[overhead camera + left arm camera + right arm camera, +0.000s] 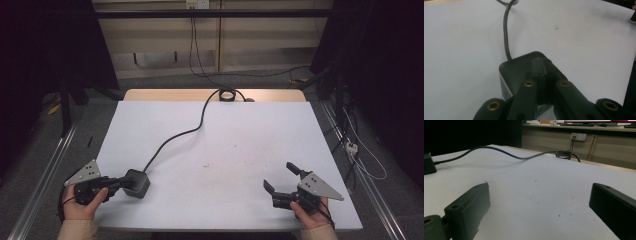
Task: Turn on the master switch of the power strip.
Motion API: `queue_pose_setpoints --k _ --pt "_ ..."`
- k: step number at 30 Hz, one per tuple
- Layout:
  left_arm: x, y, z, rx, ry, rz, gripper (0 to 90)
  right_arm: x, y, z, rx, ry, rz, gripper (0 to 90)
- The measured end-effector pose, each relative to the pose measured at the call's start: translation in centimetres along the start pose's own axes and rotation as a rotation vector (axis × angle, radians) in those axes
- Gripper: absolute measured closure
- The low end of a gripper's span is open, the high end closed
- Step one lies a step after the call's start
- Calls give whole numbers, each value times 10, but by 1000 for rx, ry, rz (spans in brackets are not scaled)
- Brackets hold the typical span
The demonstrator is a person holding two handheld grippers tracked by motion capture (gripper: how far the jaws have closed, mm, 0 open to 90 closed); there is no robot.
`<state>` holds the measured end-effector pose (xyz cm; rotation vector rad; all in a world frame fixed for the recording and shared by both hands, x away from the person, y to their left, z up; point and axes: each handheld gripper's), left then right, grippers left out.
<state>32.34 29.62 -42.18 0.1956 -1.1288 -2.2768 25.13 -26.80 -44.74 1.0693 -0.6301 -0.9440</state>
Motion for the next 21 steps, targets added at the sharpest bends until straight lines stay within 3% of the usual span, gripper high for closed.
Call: queue_pose_setpoints --k 4,21 --pt "-1 -1 0 3 -13 8 900 0 0 0 0 -1 0 30" --pt "1 1 0 -13 7 -13 900 0 0 0 1 -1 0 30"
Point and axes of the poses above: each handheld gripper's, and its own axes: z roughly backward along the jaws, y roughly out of its top, x roughly to its right, and after that the axes turned 10 degrees about -x, right-handed
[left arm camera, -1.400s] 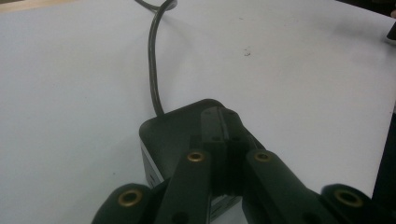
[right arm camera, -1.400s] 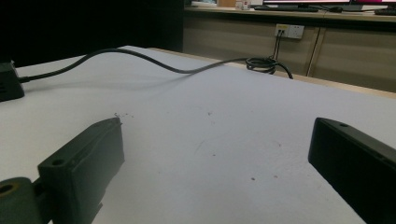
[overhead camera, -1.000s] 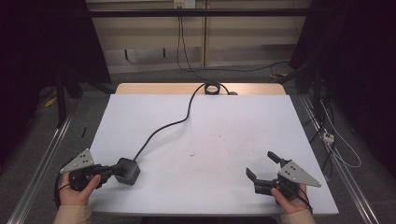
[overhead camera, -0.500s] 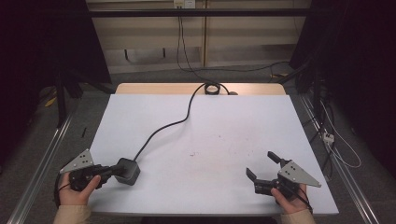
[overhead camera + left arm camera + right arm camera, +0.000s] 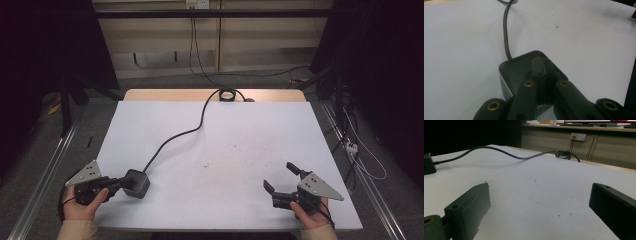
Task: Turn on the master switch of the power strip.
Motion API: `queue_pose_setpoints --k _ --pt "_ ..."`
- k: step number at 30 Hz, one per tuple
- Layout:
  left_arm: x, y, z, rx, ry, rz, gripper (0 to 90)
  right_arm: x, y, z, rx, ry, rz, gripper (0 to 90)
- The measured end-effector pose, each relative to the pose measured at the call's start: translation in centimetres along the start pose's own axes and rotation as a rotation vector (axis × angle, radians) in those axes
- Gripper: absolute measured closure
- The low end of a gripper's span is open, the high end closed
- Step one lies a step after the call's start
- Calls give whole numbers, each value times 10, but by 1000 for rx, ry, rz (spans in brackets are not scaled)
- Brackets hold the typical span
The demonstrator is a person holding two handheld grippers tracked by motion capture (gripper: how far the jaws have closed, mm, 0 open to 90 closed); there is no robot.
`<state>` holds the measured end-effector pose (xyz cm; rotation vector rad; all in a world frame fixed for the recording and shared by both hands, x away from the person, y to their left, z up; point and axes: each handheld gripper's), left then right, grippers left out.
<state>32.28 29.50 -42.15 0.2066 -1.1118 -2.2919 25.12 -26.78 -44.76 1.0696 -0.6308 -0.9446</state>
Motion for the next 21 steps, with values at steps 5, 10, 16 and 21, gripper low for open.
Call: queue_pose_setpoints --k 5,10,16,21 --pt "0 0 0 -2 0 -1 900 0 0 0 0 -1 3 30" --pt "1 0 0 1 1 -2 900 0 0 0 1 -3 0 30" --pt "1 1 0 -10 13 -11 900 0 0 0 1 -5 1 30" --pt "3 2 0 -19 18 -14 900 0 0 0 2 -4 -1 30"
Point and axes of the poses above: each handheld gripper's, and its own axes: z roughly backward along the jaws, y roughly out of its top, x roughly to its right, and after that the axes turned 10 degrees about -x, right-handed
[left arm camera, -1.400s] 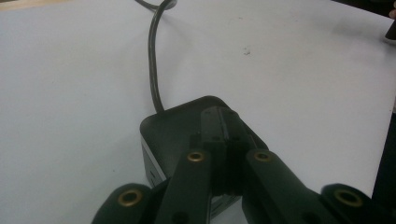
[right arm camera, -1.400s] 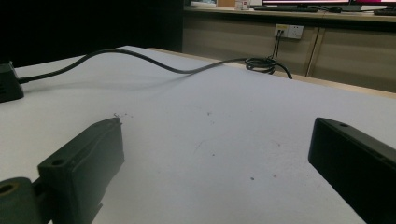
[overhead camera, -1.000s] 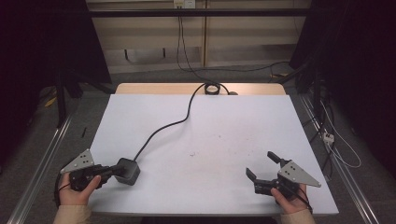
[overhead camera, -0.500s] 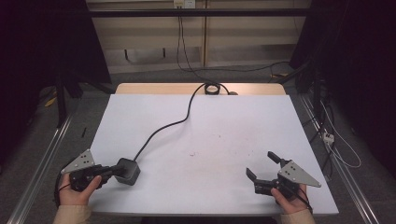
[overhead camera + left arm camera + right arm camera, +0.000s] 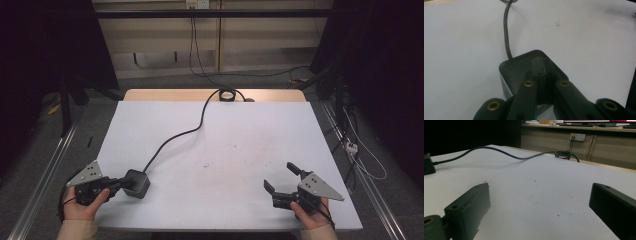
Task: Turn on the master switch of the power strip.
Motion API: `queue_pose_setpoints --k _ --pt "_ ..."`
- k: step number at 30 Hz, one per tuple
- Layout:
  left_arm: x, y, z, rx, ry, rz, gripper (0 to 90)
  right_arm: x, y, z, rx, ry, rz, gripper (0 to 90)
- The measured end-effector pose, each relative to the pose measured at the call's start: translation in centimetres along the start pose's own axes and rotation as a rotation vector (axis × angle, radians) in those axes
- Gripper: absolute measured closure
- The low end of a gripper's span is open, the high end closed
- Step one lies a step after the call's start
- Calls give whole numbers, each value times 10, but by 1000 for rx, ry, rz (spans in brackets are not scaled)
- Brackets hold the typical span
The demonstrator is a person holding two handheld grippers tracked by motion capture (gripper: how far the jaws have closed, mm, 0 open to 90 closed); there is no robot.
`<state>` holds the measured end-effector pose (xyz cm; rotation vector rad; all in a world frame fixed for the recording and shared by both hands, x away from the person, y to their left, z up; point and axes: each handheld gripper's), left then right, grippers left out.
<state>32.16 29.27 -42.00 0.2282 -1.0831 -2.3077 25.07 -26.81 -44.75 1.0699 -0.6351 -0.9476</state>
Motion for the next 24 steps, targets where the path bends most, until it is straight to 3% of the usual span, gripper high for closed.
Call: queue_pose_setpoints --k 5,14,15,24 --pt "1 1 0 -12 14 -9 900 0 0 0 0 -1 2 30" --pt "1 1 0 -10 10 -1 900 0 0 0 1 -3 3 30" --pt "1 0 0 -9 -10 0 900 0 0 0 1 -4 4 30" --pt "3 0 -1 -9 -1 4 900 -1 1 0 5 -2 7 30"
Point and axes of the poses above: each handheld gripper's, and its own axes: z roughly backward along the jaws, y roughly out of its top, x roughly to its right, and after that the axes turned 10 degrees about -x, right-handed
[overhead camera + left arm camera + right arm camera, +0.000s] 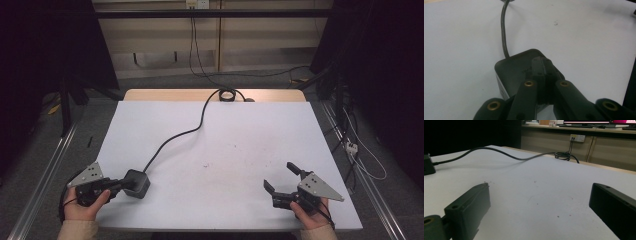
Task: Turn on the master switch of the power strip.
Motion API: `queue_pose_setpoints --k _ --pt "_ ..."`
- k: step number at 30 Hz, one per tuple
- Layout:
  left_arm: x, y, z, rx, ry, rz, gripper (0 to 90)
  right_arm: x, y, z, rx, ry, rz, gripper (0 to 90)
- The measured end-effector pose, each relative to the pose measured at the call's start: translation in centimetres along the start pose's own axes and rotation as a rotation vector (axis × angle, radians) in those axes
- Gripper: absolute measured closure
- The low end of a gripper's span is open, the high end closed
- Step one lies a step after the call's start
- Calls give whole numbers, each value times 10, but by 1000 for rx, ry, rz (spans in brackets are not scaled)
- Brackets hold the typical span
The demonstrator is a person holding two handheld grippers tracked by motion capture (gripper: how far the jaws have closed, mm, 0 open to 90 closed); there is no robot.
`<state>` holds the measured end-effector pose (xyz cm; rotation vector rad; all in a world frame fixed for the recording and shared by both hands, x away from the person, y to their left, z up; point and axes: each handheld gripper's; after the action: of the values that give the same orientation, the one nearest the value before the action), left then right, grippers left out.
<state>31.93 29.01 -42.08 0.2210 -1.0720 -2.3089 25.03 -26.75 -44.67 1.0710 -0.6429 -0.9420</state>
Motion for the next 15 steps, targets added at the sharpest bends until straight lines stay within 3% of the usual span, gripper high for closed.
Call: queue_pose_setpoints --k 4,15 --pt "-1 -1 0 1 -3 -3 900 0 0 0 1 -2 2 29" --pt "-3 -3 0 25 -27 35 900 0 1 0 4 0 2 29"
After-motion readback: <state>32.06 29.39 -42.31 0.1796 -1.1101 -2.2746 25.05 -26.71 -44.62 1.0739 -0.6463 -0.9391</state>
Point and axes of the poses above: each handheld gripper's, and its own axes: z roughly backward along the jaws, y roughly out of its top, x roughly to its right, and after that the axes turned 10 degrees about -x, right-handed
